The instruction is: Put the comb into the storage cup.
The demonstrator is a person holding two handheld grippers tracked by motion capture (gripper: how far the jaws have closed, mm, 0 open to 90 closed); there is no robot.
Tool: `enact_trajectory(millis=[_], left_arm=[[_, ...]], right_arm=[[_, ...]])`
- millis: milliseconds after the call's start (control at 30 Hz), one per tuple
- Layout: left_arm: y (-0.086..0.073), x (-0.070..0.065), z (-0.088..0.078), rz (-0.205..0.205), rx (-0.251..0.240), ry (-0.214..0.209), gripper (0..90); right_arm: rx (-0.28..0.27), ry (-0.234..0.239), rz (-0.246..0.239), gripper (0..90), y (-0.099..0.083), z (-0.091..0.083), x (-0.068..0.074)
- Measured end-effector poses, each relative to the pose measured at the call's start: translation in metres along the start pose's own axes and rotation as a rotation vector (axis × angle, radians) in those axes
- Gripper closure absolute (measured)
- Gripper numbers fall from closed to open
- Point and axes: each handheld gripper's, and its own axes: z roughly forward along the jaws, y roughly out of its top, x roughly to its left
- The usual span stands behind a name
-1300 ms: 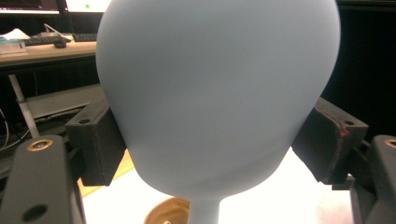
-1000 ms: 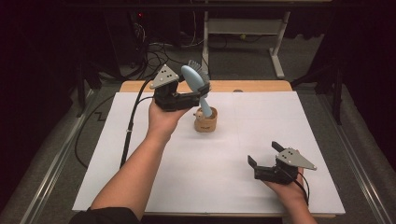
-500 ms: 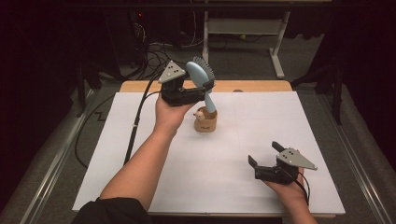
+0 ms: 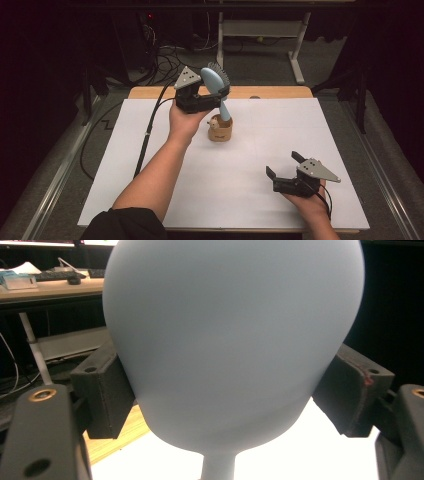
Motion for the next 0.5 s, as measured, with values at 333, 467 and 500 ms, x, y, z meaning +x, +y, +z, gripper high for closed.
enact_trajectory(millis=[333, 467, 500], left_arm=[[-0.0054, 0.0012, 0.0009, 0.004, 0.007, 0.005, 20.0], [-0.0078, 0.0024, 0.0013, 0.0, 0.01, 0.007, 20.0], [-0.0084, 0.0024, 0.0018, -0.001, 0.009, 0.007, 20.0]], right_arm=[[-0.002, 0.001, 0.005, 0.5, 0.0001, -0.0004, 0.0001], [-0.002, 0.001, 0.002, 0.5, -0.0001, 0.0, 0.0001], [-0.002, 0.001, 0.003, 0.5, -0.0001, 0.0001, 0.0001]])
